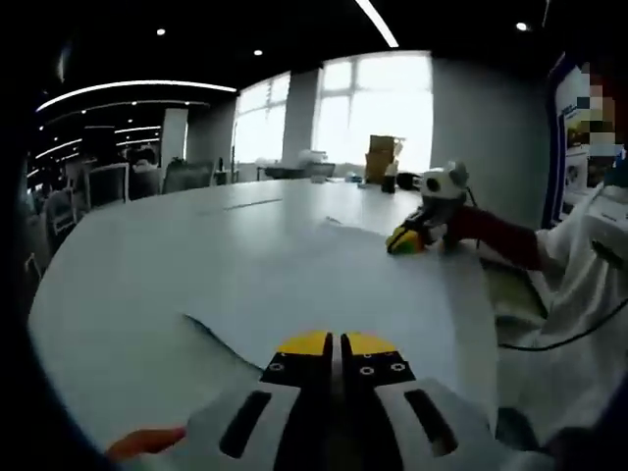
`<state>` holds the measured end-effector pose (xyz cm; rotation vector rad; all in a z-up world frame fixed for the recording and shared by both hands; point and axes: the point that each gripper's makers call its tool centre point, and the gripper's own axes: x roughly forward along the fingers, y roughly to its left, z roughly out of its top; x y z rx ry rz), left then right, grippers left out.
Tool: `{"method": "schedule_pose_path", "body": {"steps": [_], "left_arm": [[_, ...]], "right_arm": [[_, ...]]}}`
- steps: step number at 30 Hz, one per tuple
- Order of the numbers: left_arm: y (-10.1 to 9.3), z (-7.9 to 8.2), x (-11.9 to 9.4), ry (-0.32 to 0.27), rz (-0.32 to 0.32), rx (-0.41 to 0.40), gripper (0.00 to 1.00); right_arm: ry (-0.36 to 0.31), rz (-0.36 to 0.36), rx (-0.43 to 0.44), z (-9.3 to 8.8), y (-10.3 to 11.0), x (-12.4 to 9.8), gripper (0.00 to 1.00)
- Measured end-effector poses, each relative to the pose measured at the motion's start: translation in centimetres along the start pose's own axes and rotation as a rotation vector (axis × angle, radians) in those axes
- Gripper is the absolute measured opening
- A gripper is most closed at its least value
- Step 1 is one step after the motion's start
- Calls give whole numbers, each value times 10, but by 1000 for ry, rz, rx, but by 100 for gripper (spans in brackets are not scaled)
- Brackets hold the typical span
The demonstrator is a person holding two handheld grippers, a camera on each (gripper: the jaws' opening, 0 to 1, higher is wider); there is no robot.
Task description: Organize the stack of printing papers by aligning and flattening the scattered papers on the table
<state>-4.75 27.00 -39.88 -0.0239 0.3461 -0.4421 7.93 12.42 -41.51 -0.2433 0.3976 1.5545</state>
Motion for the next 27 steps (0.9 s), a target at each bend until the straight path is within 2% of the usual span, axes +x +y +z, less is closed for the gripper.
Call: {"method": "schedule_pose_path", "body": {"steps": [1, 3, 4, 6, 8, 11, 15, 17, 19, 22, 25, 27], "left_arm": [[-6, -3, 3, 17, -7, 6, 9], [-9, -10, 6, 62, -9, 68, 8], [-8, -6, 7, 44, -3, 75, 8], [-3, -6, 9, 67, -3, 75, 7], [3, -5, 9, 73, 2, 70, 6], [12, -3, 9, 68, 11, 58, 7], [1, 7, 3, 39, -9, 74, 7], [-7, 8, -2, 37, -15, 81, 8], [-18, 3, -7, 43, -22, 99, 8], [-25, -5, -12, 48, -3, 142, 8], [-25, -15, -10, 74, -3, 117, 6], [-22, -16, -9, 78, 3, 86, 6]], "right_arm": [[0, -22, 10, 0, -1, 0, 0], [-1, -41, 7, 0, -1, 0, 0], [1, -49, 9, 0, -1, 0, 0], [23, -31, 27, -3, 6, -7, 0], [18, -18, 34, -5, 14, -20, 0], [27, -31, 21, -12, 16, -29, 0], [31, -29, 15, -14, 19, -32, 0], [-3, -26, 12, -8, 21, -34, 0], [-6, -19, 9, -9, 24, -35, 0], [23, -26, -1, -20, 24, -35, 0], [6, -29, 11, -21, 26, -36, 0], [1, -36, 19, -21, 26, -35, 0]]}}
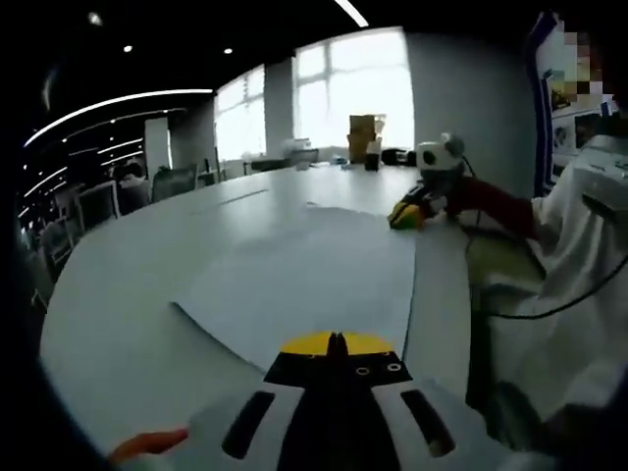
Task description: Organize the stack of printing papers by aligning and flattening the scattered papers on the table
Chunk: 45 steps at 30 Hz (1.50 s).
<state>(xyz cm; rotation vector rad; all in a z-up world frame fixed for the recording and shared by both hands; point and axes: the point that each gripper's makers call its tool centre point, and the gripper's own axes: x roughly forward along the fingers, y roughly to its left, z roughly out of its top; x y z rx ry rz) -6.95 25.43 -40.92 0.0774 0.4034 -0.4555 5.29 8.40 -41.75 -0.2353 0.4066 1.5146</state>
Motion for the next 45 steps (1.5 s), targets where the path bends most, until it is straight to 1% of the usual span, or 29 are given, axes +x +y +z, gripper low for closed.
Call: {"method": "schedule_pose_path", "body": {"steps": [2, 3, 7, 9, 10, 11, 12, 13, 14, 15, 17, 18, 19, 20, 21, 22, 23, 24, 25, 26, 27, 30, 31, 32, 34, 36, 39, 40, 45], "left_arm": [[3, 1, 1, -3, 5, -23, 6], [5, 1, 2, 0, 18, -35, 6], [6, 1, 2, -14, 8, -72, 6], [5, 2, -1, -17, 3, -75, 7], [8, 7, -4, -40, 27, -58, 9], [9, 8, -5, -47, 34, -54, 10], [10, 14, -11, -76, 49, -50, 16], [14, 20, -17, -112, 94, -70, 22], [14, 23, -20, -133, 112, -83, 27], [10, 28, -24, -176, 109, -79, 30], [3, 40, -37, -268, 155, 8, 33], [1, 43, -39, -282, 156, 34, 33], [-5, 45, -44, -303, 158, 59, 33], [-11, 47, -50, -324, 160, 83, 32], [-17, 42, -54, -295, 134, -2, 31], [-19, 38, -55, -267, 118, -56, 31], [-25, 32, -58, -229, 87, -116, 31], [-25, 25, -62, -197, 92, -145, 33], [-25, 22, -64, -183, 103, -152, 35], [-25, 16, -68, -167, 122, -133, 36], [-25, 13, -70, -162, 129, -149, 38], [-29, 2, -77, -130, 137, -212, 45], [-30, -1, -79, -121, 147, -202, 46], [-27, -7, -82, -100, 174, -179, 48], [-27, -11, -85, -94, 192, -198, 50], [-29, -8, -87, -126, 190, -237, 54], [-33, -3, -90, -161, 201, -241, 61], [-35, 0, -90, -171, 204, -232, 63], [-40, 0, -97, -160, 229, -200, 71]], "right_arm": [[-5, -10, -8, 0, -1, 1, 0], [-7, -14, -3, 0, -1, 0, 0], [-10, -22, 13, 1, -2, 1, 0], [-10, -27, -2, 3, -4, -2, 0], [-20, -34, -2, 5, -5, -3, 3], [-30, -36, -9, 8, -5, -5, 7], [-65, -35, -51, 16, -5, -10, 13], [-85, -40, -72, 21, -5, -15, 16], [-94, -49, -85, 23, -6, -19, 17], [-108, -63, -98, 27, -7, -27, 17], [-123, -64, -80, 30, -8, -39, 20], [-127, -63, -76, 31, -8, -40, 24], [-138, -64, -55, 31, -8, -48, 27], [-133, -69, -40, 30, -9, -51, 28], [-118, -85, -20, 26, -9, -58, 29], [-119, -85, -21, 26, -9, -60, 32], [-117, -91, -13, 25, -9, -64, 36], [-116, -100, -5, 24, -9, -69, 41], [-113, -105, -9, 24, -8, -72, 45], [-114, -120, -12, 24, -9, -76, 48], [-107, -137, -9, 23, -9, -82, 52], [-108, -151, -9, 23, -6, -91, 58], [-104, -150, -1, 23, -5, -93, 59], [-98, -154, 3, 22, -2, -97, 60], [-98, -157, 3, 21, -1, -100, 64], [-91, -164, 15, 19, -1, -103, 69], [-92, -188, 53, 16, -5, -108, 78], [-92, -196, 66, 15, -6, -110, 79], [-102, -214, 67, 14, -3, -119, 84]]}}
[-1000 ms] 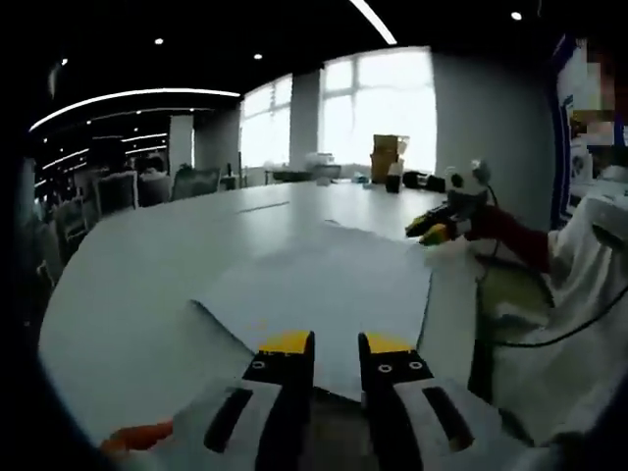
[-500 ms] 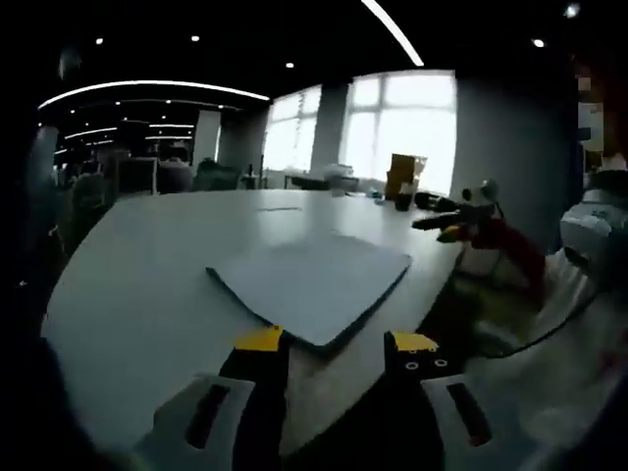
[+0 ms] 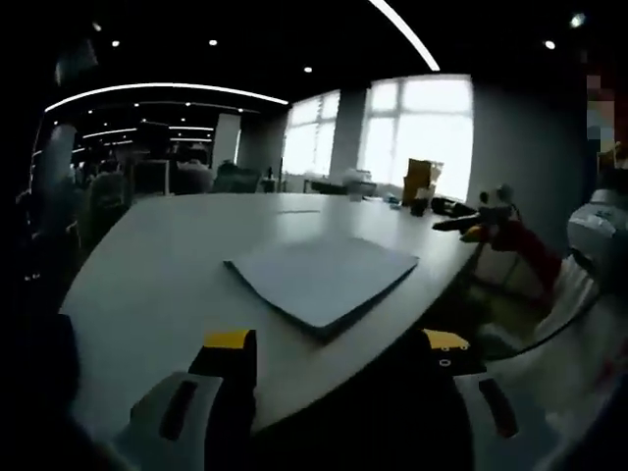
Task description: Organize the stack of printing papers by aligning and flattening the scattered papers on the table
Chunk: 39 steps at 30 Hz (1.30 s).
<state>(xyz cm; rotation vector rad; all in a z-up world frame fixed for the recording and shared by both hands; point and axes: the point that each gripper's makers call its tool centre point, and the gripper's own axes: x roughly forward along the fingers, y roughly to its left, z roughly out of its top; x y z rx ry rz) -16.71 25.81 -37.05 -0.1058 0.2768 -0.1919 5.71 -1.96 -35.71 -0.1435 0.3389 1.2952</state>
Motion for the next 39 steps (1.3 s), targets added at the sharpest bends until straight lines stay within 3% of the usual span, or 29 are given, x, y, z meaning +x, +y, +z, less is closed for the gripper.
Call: {"method": "schedule_pose_path", "body": {"steps": [7, 10, 15, 19, 22, 25, 33, 39], "left_arm": [[1, -2, -18, -2, 52, 40, 93], [2, -3, -22, -4, 62, 18, 97], [1, -5, -26, -16, 69, -25, 97], [3, -13, -39, 28, 98, 0, 97], [1, -8, -47, 23, 109, 32, 97], [0, 1, -53, -21, 108, 29, 97], [-5, 2, -62, -15, 120, 46, 97], [-13, 3, -64, -21, 114, 45, 97]], "right_arm": [[-4, -24, 8, -1, 6, -18, 90], [-9, -34, -4, -3, 10, -28, 90], [-25, -47, 2, -7, 17, -43, 90], [-13, -76, 26, -14, 13, -52, 90], [-22, -88, 53, -12, 6, -56, 90], [-7, -90, 48, -10, 9, -55, 90], [-10, -101, 13, 0, 8, -59, 90], [12, -115, 9, -3, 11, -65, 90]]}}
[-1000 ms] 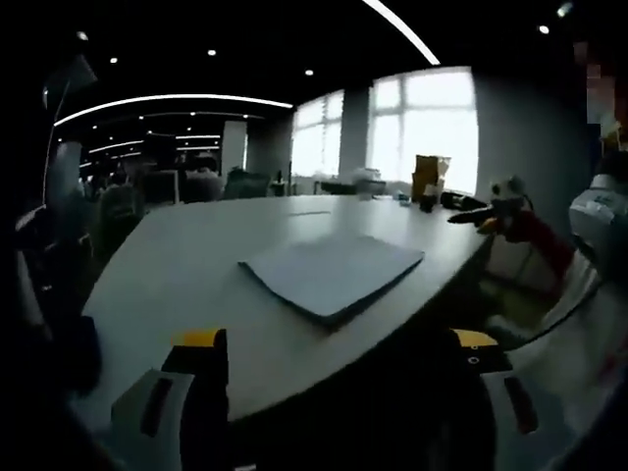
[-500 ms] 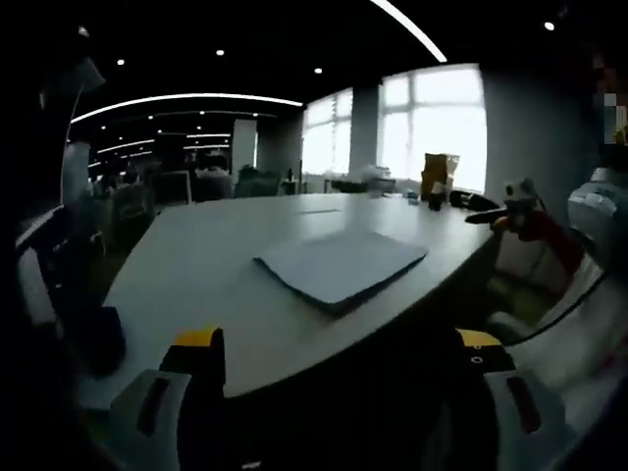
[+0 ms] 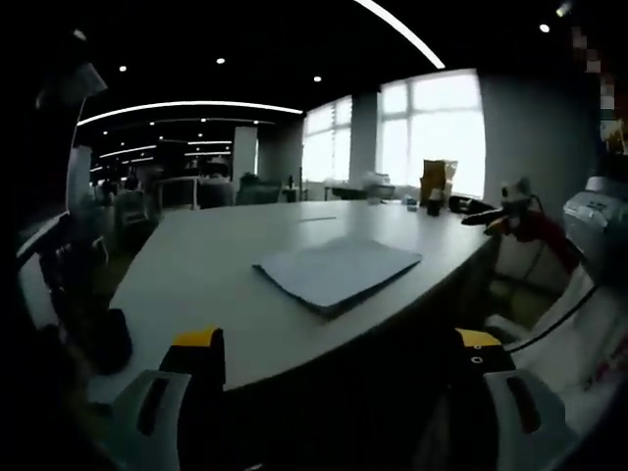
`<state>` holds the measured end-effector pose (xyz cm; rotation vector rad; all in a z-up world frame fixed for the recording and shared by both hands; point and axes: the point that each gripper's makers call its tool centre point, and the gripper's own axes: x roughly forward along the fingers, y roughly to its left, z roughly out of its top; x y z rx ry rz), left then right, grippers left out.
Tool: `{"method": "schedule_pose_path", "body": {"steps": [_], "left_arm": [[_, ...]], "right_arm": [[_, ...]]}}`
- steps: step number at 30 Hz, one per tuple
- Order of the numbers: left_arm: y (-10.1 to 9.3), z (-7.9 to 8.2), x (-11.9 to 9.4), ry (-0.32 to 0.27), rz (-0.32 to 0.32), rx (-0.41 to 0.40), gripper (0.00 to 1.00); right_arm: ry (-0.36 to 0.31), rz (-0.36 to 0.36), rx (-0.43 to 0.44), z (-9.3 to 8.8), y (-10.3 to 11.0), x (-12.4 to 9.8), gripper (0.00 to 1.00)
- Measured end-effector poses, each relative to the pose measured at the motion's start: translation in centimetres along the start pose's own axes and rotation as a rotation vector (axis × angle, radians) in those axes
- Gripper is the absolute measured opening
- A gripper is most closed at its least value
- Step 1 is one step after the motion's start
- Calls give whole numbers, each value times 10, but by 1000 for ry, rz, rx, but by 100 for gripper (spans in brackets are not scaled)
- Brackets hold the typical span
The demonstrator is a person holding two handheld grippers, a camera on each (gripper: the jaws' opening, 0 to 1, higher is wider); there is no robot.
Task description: Organize the stack of printing papers by aligning and flattening the scattered papers on the table
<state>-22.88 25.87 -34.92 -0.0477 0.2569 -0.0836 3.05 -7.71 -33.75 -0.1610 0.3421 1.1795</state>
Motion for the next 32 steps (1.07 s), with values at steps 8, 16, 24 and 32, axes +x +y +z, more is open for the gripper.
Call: {"method": "schedule_pose_path", "body": {"steps": [8, 16, 24, 32], "left_arm": [[-3, 4, 0, 3, 11, 19, 97], [3, 0, 1, 18, 17, 13, 97], [5, 1, -2, 23, 30, 23, 97], [8, 1, -5, 34, 45, 41, 97]], "right_arm": [[5, -28, 10, -1, -6, -6, 90], [20, -21, 4, -4, -3, -8, 90], [25, -58, 2, -7, -13, -20, 90], [30, -72, 21, -12, -16, -22, 90]]}}
